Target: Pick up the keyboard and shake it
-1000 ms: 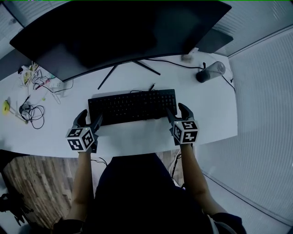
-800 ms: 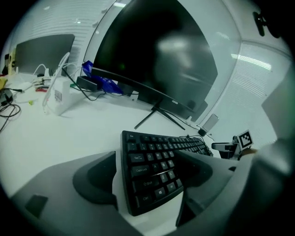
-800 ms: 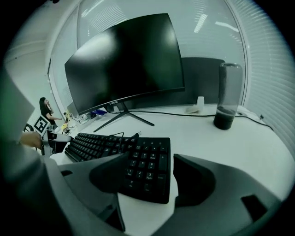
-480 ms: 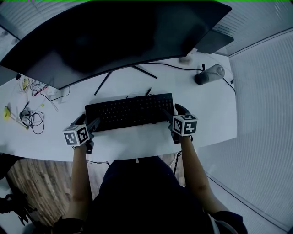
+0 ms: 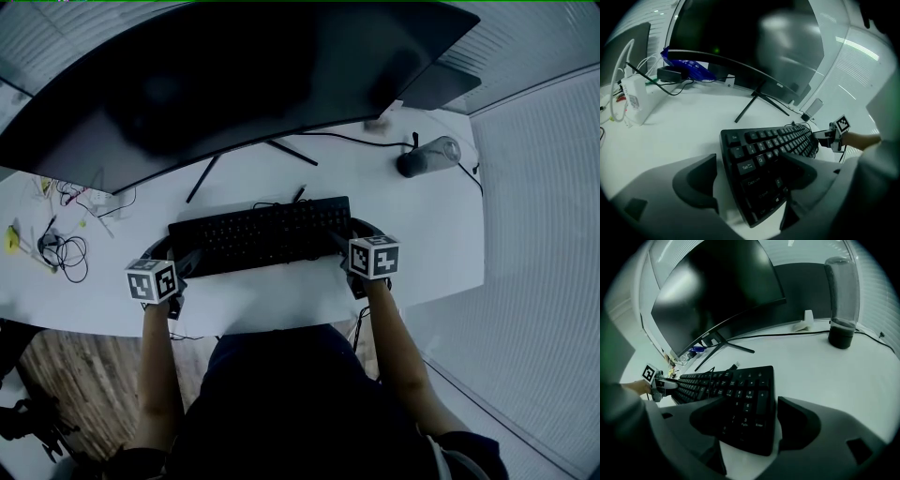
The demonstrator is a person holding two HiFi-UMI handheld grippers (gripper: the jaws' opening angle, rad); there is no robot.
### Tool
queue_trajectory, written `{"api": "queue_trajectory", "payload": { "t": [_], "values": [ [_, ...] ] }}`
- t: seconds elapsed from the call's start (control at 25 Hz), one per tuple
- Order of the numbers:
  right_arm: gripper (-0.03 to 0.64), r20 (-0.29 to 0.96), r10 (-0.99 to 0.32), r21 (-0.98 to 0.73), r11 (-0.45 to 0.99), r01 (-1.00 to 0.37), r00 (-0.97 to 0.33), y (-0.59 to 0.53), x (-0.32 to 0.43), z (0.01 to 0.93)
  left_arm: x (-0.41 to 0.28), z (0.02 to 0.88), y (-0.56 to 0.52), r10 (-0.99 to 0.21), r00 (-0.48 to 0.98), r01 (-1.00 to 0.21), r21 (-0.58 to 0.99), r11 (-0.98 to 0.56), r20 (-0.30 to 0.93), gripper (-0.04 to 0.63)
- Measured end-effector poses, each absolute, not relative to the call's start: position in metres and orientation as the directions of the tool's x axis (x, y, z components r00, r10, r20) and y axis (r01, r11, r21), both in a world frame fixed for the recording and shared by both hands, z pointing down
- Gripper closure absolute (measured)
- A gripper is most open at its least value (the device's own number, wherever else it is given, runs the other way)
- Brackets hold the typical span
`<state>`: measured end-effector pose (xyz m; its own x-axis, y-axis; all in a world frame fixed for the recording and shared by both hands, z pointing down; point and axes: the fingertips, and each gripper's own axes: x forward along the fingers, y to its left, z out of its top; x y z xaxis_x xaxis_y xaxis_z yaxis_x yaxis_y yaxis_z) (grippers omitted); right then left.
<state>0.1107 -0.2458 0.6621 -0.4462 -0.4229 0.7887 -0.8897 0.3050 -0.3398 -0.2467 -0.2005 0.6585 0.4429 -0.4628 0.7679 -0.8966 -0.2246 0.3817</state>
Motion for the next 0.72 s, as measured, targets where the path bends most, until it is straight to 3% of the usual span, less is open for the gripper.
{"api": "queue_trajectory", "payload": {
  "t": [0.52, 0.72],
  "values": [
    [0.305, 0.82, -0.404, -0.33, 0.243, -0.912, -0.405, -0.248, 0.114, 0.665, -0.242, 0.66, -0.203, -0.445, 0.409, -0.912, 0.378, -0.161, 0.797, 0.216],
    [0.305, 0.81, -0.425, -0.303, 0.284, -0.91, -0.403, -0.249, 0.116, 0.648, -0.239, 0.65, -0.194, -0.476, 0.391, -0.919, 0.367, -0.147, 0.788, 0.216]
  ]
}}
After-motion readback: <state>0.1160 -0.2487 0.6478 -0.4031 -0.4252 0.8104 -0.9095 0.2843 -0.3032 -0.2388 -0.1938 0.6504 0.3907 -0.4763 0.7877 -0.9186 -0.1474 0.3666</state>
